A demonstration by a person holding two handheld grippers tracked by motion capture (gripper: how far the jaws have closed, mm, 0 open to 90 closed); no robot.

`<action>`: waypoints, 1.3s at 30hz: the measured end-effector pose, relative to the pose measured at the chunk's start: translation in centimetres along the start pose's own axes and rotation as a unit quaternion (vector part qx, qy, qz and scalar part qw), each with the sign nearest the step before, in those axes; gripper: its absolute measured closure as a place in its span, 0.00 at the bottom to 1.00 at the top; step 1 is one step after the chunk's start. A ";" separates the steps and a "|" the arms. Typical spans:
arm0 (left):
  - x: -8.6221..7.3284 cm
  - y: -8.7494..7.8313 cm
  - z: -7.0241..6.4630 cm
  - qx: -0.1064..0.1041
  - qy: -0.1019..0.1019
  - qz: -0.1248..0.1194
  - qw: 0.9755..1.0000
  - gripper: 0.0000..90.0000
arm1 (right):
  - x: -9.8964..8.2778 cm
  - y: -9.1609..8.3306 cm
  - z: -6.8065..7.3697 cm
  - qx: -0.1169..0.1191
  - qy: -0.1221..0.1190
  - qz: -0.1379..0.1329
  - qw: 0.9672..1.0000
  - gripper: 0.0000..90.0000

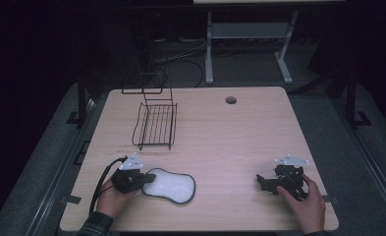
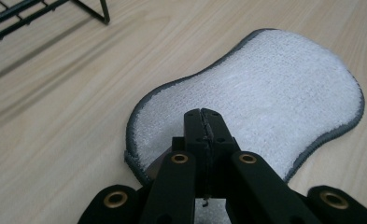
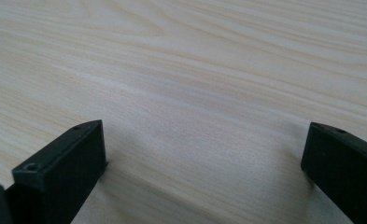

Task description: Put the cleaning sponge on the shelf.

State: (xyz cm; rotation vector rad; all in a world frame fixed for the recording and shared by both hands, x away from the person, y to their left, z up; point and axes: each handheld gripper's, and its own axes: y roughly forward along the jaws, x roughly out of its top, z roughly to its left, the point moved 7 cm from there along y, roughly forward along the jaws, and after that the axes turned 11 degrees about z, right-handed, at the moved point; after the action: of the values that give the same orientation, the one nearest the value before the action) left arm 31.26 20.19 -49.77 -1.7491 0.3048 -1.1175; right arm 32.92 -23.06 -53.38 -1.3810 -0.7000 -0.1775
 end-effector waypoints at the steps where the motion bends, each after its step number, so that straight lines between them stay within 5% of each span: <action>1: -0.3 -0.2 -0.1 0.000 -0.004 -0.001 1.000 1.00 | 0.0 0.0 0.0 0.000 0.000 0.000 1.000 0.00; 12: -1.8 -1.5 -0.8 0.002 -0.018 -0.006 1.000 1.00 | 0.0 0.0 0.0 0.000 0.000 0.000 1.000 0.00; 25: 2.9 0.5 -4.3 -0.037 0.048 -0.007 0.998 0.99 | 0.0 0.0 0.0 0.000 0.000 0.000 1.000 0.00; 39: 4.2 3.2 -6.1 -0.058 0.079 0.023 0.995 1.00 | 0.0 0.0 0.0 0.000 0.000 0.000 1.000 0.00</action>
State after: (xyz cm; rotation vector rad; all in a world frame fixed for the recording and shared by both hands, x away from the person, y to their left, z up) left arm 29.61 12.32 -49.75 -1.7489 0.5136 -1.2289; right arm 32.92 -23.06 -53.38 -1.3812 -0.6997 -0.1774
